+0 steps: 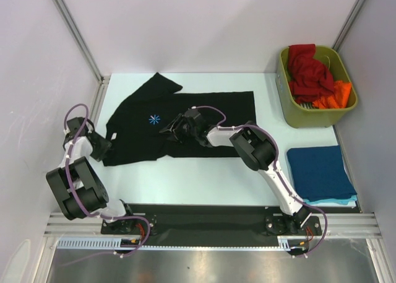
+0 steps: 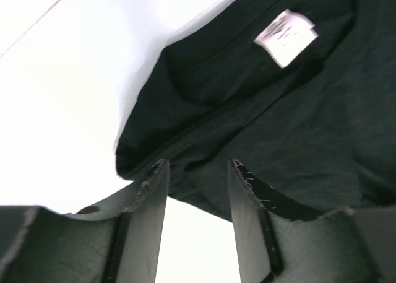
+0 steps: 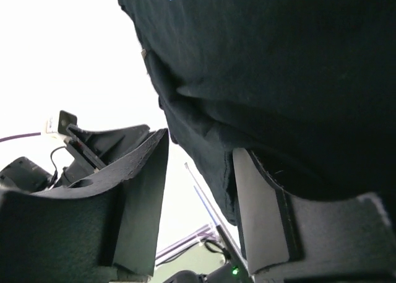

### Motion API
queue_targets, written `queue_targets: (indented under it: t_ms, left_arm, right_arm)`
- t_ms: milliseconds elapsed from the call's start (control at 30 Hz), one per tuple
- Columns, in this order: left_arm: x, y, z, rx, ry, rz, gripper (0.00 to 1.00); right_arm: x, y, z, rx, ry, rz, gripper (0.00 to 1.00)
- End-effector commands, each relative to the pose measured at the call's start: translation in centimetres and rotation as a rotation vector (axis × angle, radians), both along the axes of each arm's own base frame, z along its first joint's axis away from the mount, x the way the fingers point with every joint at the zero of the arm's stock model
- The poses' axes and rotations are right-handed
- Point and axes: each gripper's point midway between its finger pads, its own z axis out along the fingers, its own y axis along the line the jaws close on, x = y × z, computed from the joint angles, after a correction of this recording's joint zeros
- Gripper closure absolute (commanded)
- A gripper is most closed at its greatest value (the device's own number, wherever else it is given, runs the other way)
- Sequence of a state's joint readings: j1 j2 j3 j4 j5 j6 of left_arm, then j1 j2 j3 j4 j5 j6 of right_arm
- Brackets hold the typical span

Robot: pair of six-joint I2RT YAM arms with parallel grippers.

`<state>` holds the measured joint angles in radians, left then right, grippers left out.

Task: Fold and stack the t-shirts
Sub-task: Fold the tshirt

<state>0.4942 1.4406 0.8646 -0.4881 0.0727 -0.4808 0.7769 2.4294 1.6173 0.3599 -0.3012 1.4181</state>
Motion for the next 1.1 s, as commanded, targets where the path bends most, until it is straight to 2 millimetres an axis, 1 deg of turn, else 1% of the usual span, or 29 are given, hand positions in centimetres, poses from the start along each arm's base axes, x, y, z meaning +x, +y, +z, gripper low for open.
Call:
queue_targets:
  t_ms: [0, 33, 67, 133, 167, 200, 233, 267, 400, 433, 467, 500, 533, 567, 600, 667, 700, 733, 833, 933, 967, 1000, 1033, 1067]
  left_arm:
    - [-0.9, 0.7, 0.4, 0.036, -0.010, 0.045, 0.51]
    - [-1.0, 0.7, 0.4, 0.037, -0.013, 0.052, 0.51]
    - [-1.2, 0.5, 0.2, 0.027, -0.015, 0.055, 0.50]
    - [-0.9, -0.1, 0.0, -0.007, -0.032, 0.040, 0.50]
    - [-0.7, -0.3, -0.3, -0.024, -0.027, 0.035, 0.51]
    - [-0.8, -0.4, -0.8, -0.039, -0.005, 0.023, 0.51]
    - [-0.8, -0.3, -1.0, -0.040, 0.011, 0.018, 0.52]
    - [-0.6, 0.2, -0.9, -0.021, 0.020, 0.028, 0.52]
    - [-0.7, 1.4, -1.7, -0.027, 0.070, 0.049, 0.53]
    - [-0.9, 1.6, -2.7, -0.048, 0.110, 0.056, 0.55]
    - [-0.8, 1.9, -2.8, -0.052, 0.135, 0.061, 0.58]
    - [-0.9, 2.2, -3.1, -0.047, 0.155, 0.069, 0.59]
    - [-1.2, 2.5, -4.1, -0.062, 0.193, 0.075, 0.60]
    - [-1.1, 2.9, -4.2, -0.061, 0.210, 0.084, 0.63]
    - [-1.1, 3.2, -4.3, -0.056, 0.220, 0.091, 0.63]
    - [-0.5, 3.7, -4.6, -0.062, 0.206, 0.095, 0.63]
    - [-0.3, 3.7, -4.8, -0.063, 0.207, 0.095, 0.63]
    - [-0.1, 3.9, -4.8, -0.062, 0.206, 0.097, 0.63]
    - [0.0, 4.4, -5.0, -0.056, 0.224, 0.101, 0.63]
    - [0.1, 4.5, -4.4, -0.044, 0.207, 0.099, 0.63]
    - [-0.2, 4.9, -4.4, -0.022, 0.217, 0.106, 0.63]
    - [-0.2, 4.9, -4.3, -0.019, 0.210, 0.106, 0.63]
    - [-0.3, 4.9, -4.2, -0.020, 0.209, 0.107, 0.62]
    - [-0.4, 4.8, -4.3, -0.020, 0.209, 0.104, 0.63]
  right_arm:
    - [0.6, -1.2, 1.3, -0.082, -0.045, 0.042, 0.47]
    - [0.3, -1.4, 2.1, -0.091, -0.050, 0.060, 0.45]
    - [-0.5, -1.4, 2.2, -0.089, -0.049, 0.095, 0.43]
    - [-1.6, -1.1, 3.0, -0.079, -0.069, 0.151, 0.43]
    - [-2.7, -0.6, 3.3, -0.075, -0.067, 0.193, 0.42]
    - [-3.2, -0.4, 3.6, -0.074, -0.080, 0.213, 0.41]
    - [-3.7, -0.1, 4.0, -0.071, -0.093, 0.227, 0.41]
    - [-4.4, 0.3, 4.6, -0.073, -0.108, 0.242, 0.41]
    - [-5.6, 1.1, 4.1, -0.063, -0.088, 0.265, 0.41]
    - [-5.8, 1.2, 4.1, -0.060, -0.082, 0.262, 0.41]
    - [-5.8, 1.2, 3.9, -0.063, -0.078, 0.259, 0.42]
    - [-6.2, 1.6, 3.9, -0.059, -0.077, 0.266, 0.42]
    - [-6.4, 1.8, 3.6, -0.056, -0.061, 0.264, 0.43]
    - [-6.6, 1.9, 3.5, -0.055, -0.054, 0.264, 0.44]
    - [-7.0, 2.1, 3.2, -0.061, -0.048, 0.267, 0.44]
    - [-7.0, 2.0, 2.7, -0.084, -0.045, 0.253, 0.45]
    - [-7.3, 2.2, 2.4, -0.087, -0.040, 0.255, 0.46]
    - [-7.4, 2.5, 2.5, -0.077, -0.040, 0.264, 0.46]
    - [-7.4, 2.7, 1.5, -0.083, -0.019, 0.255, 0.48]
    - [-6.8, 2.6, 0.8, -0.091, -0.022, 0.234, 0.50]
    - [-6.3, 2.7, 1.1, -0.082, -0.029, 0.226, 0.52]
    - [-6.1, 2.8, 1.0, -0.081, -0.025, 0.221, 0.52]
    - [-5.7, 2.7, 0.5, -0.090, -0.024, 0.207, 0.53]
    - [-5.3, 3.0, 0.7, -0.083, -0.034, 0.203, 0.55]
